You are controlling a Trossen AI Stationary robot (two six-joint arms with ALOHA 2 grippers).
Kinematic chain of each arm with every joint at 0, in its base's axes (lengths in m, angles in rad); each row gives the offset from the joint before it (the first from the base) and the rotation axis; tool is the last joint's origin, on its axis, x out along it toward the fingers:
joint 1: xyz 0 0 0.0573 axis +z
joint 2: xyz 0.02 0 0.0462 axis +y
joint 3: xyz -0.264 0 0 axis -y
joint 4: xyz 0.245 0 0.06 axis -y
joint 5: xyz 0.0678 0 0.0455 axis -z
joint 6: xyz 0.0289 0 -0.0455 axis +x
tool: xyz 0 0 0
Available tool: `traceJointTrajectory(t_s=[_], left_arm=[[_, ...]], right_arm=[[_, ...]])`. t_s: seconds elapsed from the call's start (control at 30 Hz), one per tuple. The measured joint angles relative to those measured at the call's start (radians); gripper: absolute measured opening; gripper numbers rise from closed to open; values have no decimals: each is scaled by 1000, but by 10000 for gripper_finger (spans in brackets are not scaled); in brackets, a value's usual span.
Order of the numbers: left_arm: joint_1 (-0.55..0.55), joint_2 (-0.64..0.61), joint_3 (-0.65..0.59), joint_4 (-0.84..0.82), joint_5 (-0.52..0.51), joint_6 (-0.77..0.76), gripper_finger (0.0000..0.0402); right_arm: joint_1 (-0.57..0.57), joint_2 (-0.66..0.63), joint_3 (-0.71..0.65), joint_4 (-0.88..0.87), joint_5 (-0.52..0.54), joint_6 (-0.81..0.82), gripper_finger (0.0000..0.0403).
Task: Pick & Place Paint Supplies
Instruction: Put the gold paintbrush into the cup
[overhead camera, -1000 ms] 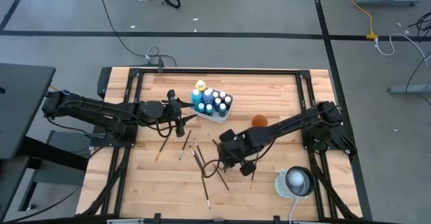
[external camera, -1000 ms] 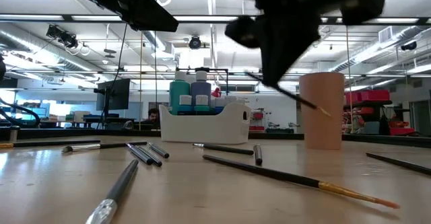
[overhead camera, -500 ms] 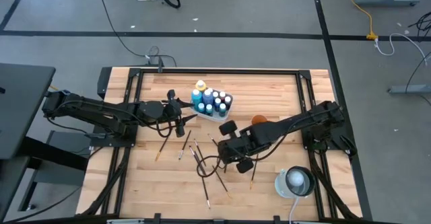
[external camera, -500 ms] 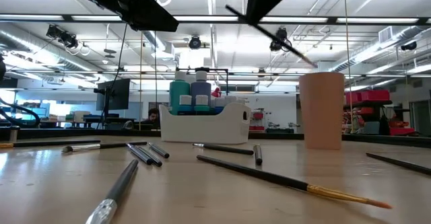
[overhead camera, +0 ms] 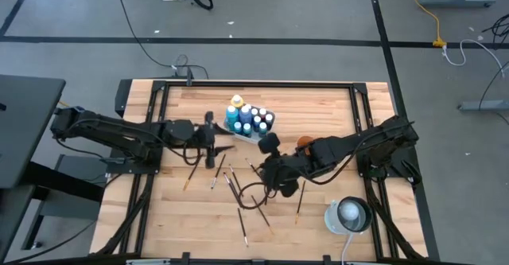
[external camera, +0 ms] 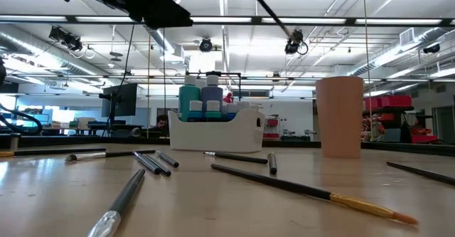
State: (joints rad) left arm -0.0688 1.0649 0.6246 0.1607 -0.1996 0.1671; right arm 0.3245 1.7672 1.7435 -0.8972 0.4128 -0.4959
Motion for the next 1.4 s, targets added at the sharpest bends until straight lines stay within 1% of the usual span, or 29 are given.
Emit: traceJointTrajectory(t_s=[0.07,0.1,0.17,0.3,0.37,0.47,0.53,0.6,0.7,0.8,0.87,0.97,1.07,1.13,1.27,1.4], left_arm=[[-1,25,-31,50,31,58,199],[0,53,-37,104,40,84,199],[0,102,-46,172,34,138,199],[0,206,-47,365,1,223,199],[-7,242,-46,448,3,260,199],[-22,264,-46,467,30,273,199],[-32,265,-47,458,36,254,197],[-36,263,-47,449,29,234,187],[-34,256,-47,363,-34,233,161],[-33,255,-47,264,-49,228,142],[-34,256,-47,203,-47,203,137],[-34,256,-47,181,-66,152,137],[-33,255,-47,182,-87,133,139],[-33,255,-47,181,-88,132,139],[-34,256,-47,180,-87,126,138],[-33,255,-47,180,-88,126,137]], right_arm=[[-6,0,0,88,16,-60,3],[-9,0,0,131,23,-78,3],[-16,-1,0,217,15,-110,1],[-30,-2,0,366,-74,-133,1],[-36,-2,0,398,-72,-140,1],[-49,-3,0,401,-56,-123,1],[-62,-2,-5,398,-65,-106,1],[-72,-1,-23,398,-63,-72,1],[-89,-1,-83,392,-70,39,1],[-90,1,-145,345,-82,122,1],[-86,1,-180,307,-83,179,1],[-87,1,-218,188,-96,310,1],[-90,2,-226,91,-160,436,1],[-90,2,-227,67,-212,483,0],[-84,0,-227,73,-329,536,0],[-86,-1,-227,44,-375,577,16]])
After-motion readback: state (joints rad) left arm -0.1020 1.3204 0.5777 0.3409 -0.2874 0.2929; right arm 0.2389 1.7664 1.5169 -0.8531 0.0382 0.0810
